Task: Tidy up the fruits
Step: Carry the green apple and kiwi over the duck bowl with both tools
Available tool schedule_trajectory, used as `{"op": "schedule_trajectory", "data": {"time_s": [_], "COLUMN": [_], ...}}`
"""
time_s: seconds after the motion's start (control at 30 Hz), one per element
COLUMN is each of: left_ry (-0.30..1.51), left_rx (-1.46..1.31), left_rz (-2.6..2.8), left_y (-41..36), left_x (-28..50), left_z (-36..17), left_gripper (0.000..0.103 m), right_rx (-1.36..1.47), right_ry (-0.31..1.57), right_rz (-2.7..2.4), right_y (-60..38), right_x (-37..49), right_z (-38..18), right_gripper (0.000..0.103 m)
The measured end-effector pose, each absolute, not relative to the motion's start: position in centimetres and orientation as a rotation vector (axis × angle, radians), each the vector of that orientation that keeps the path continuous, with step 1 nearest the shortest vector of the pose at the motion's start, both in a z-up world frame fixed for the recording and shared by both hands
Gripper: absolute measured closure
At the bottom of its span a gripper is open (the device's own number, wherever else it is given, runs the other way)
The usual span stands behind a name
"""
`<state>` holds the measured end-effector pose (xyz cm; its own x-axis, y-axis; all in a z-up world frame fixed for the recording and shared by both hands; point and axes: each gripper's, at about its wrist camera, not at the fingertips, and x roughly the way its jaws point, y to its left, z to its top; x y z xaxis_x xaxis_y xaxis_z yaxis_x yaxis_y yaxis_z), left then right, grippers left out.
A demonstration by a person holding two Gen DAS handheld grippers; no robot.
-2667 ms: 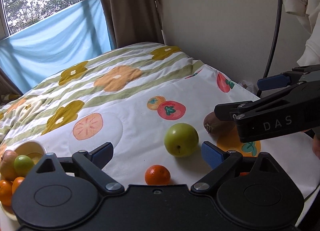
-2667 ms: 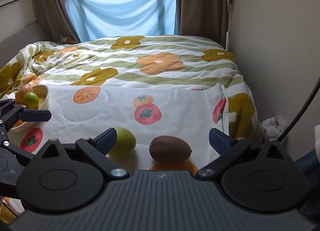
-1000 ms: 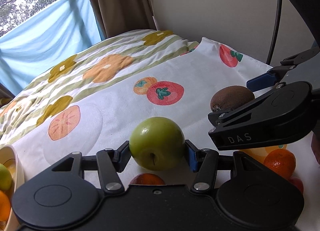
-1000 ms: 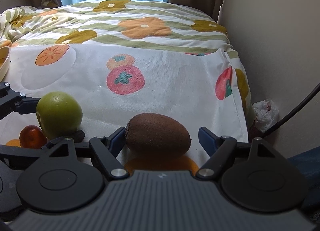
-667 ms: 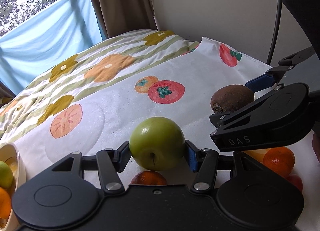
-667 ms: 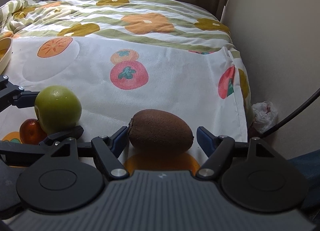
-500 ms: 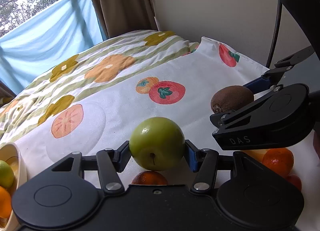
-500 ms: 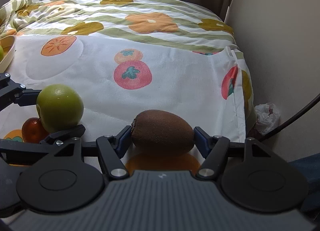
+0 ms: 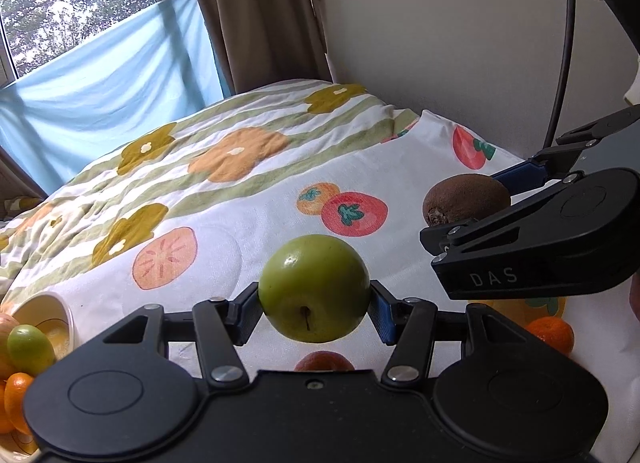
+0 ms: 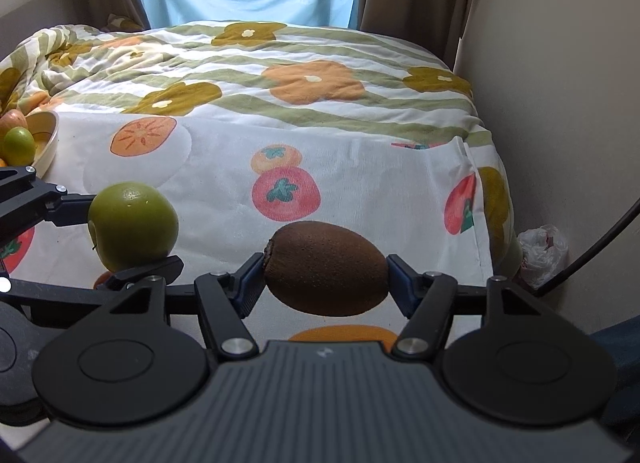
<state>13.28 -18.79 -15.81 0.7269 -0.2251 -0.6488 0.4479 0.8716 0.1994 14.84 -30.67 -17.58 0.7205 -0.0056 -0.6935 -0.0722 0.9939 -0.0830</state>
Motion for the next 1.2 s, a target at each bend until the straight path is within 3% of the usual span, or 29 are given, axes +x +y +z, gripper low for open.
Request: {"op": "schedule_trajectory", "data": {"time_s": [0.67, 1.2], "left_ry": [0.559, 0.637], "left_rx": [0.265, 0.265], "left_rz": [-0.134, -0.042], "left_y": [-9.0, 3.3], "left_x": [11.2, 12.2], "left_z": [-7.0, -8.4], "left_gripper": [0.043, 0.043], "right_rx": [-0.095, -0.113], "right_ry": [0.659, 0.683], "right_rz": [0.18, 0.274], "right_y": [-23.1, -10.6], "right_x": [14.5, 16.1], "right_z": [-8.9, -8.6], "right_gripper": [0.024, 0.024]}}
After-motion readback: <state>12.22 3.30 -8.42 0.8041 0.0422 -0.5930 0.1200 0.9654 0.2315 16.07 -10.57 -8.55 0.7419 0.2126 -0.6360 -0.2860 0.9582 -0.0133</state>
